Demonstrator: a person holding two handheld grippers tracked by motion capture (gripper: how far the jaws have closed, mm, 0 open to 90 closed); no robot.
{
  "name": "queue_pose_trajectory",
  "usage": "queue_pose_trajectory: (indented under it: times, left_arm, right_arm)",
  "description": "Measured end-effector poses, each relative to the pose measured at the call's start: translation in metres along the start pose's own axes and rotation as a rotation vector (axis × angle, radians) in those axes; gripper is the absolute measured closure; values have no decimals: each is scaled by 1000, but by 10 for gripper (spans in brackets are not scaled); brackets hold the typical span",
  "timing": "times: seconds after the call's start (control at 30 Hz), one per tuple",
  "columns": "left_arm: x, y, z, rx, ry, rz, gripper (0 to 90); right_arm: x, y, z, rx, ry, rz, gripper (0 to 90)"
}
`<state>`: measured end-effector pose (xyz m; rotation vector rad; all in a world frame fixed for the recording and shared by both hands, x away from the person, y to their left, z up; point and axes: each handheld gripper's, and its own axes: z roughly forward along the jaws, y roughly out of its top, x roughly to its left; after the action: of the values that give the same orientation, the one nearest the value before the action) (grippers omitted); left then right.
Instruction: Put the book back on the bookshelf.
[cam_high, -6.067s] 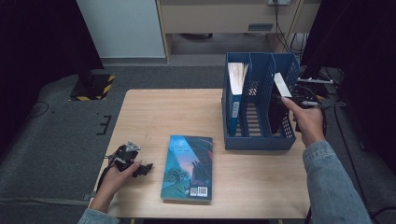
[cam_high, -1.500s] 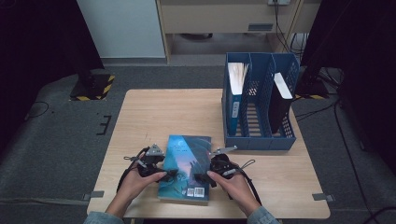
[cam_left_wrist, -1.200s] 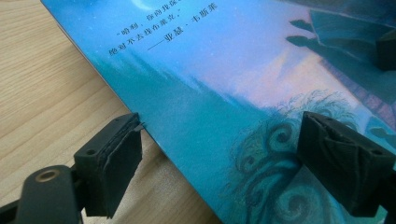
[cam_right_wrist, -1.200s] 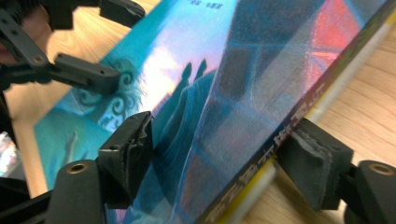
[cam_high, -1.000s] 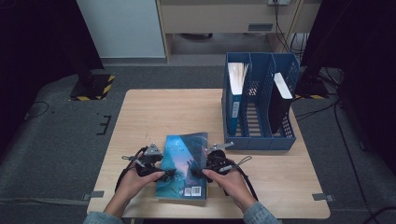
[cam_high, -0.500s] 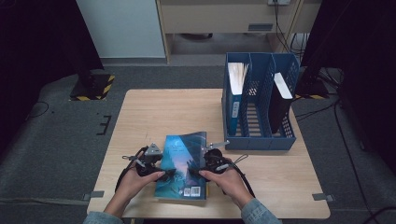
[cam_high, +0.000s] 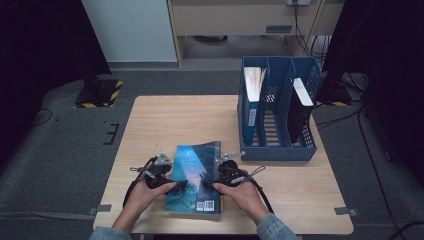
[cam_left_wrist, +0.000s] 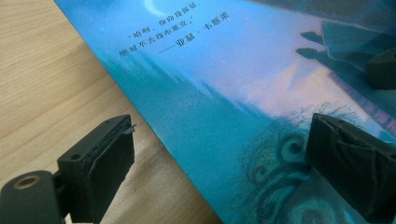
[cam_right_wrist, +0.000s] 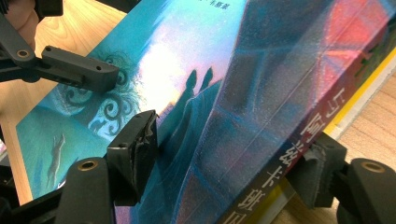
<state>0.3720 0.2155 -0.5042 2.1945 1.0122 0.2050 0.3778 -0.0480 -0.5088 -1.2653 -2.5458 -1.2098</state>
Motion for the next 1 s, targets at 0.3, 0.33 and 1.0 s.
queue_pose_trajectory:
  times: [0.3, 0.33, 1.0]
  left_arm:
    - [0, 1, 4, 18, -44, -16, 52]
    - [1, 1, 5, 23, -55, -23, 38]
    - [22, 6, -8, 6, -76, -82, 473]
  right_arm:
    - [0, 0, 0, 3, -1, -5, 321]
    - [0, 1, 0, 8, 0, -10, 320]
    - [9, 22, 3, 86, 25, -138, 379]
